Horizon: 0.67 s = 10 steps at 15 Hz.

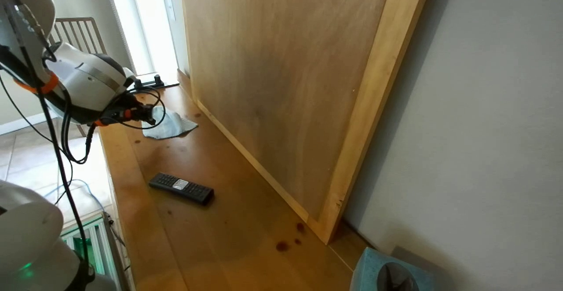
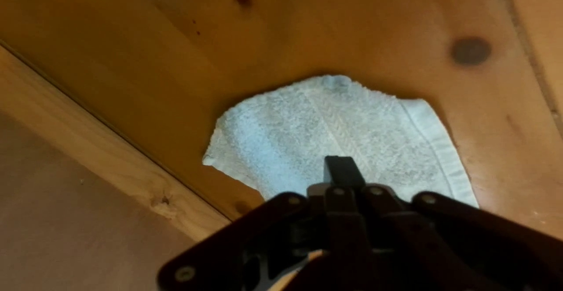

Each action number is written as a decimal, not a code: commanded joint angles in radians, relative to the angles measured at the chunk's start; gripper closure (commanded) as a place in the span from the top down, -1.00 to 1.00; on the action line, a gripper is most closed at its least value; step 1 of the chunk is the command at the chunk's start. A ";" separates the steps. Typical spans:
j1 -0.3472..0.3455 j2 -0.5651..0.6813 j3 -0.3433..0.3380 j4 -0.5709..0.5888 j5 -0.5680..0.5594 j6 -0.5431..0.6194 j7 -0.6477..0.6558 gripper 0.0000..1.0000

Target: Spread the towel out

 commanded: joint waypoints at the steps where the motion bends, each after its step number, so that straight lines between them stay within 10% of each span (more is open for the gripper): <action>1: -0.004 0.005 -0.006 0.000 -0.032 0.033 0.022 -0.98; 10: -0.031 0.084 -0.043 0.012 -0.139 0.113 0.091 -1.00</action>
